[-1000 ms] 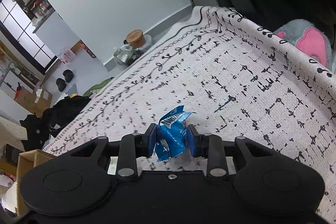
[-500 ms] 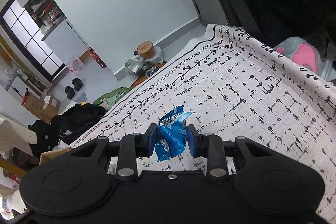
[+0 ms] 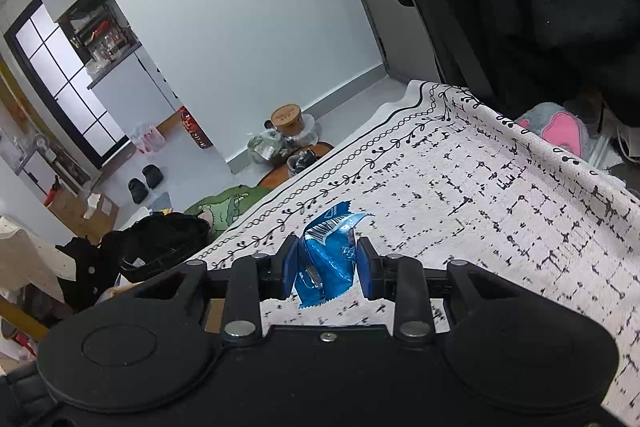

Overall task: Organize snacks
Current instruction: 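Carry both snacks over the cardboard box and open both tools inside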

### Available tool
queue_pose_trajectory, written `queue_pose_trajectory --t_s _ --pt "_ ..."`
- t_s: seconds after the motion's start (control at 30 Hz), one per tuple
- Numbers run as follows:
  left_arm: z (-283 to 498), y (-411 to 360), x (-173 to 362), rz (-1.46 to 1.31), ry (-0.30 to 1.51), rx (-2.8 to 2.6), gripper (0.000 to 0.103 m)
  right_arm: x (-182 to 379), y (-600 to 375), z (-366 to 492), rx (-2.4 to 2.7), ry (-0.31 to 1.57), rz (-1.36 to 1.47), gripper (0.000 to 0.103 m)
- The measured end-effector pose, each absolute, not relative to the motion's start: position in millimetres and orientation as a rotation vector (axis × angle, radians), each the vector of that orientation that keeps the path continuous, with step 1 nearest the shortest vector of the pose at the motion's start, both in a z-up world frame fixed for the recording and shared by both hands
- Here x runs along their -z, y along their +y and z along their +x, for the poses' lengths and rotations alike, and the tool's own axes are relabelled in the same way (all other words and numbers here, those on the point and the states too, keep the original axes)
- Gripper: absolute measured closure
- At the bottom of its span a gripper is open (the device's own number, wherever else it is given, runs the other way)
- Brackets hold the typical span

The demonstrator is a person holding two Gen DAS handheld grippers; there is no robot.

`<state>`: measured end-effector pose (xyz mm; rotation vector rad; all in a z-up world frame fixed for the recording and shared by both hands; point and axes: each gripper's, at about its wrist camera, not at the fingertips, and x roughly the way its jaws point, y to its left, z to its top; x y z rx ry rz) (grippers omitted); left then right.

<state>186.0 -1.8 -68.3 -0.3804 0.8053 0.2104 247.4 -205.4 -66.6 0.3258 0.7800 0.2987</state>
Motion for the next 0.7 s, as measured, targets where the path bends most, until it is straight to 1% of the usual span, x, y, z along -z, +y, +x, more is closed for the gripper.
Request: queue_pose_trajectory --t_s 0.27,0.7 --pt "177.8 17.2 56.0 -0.396 0.777 -0.208 0.059 61.9 -189.4 234.6 -0.289 0.775 0.335 0.073" --pt "163.2 53.4 55.2 -0.439 0.762 -0.217 0.059 56.7 -155.9 227.0 -0.308 0.763 0.332 0.073"
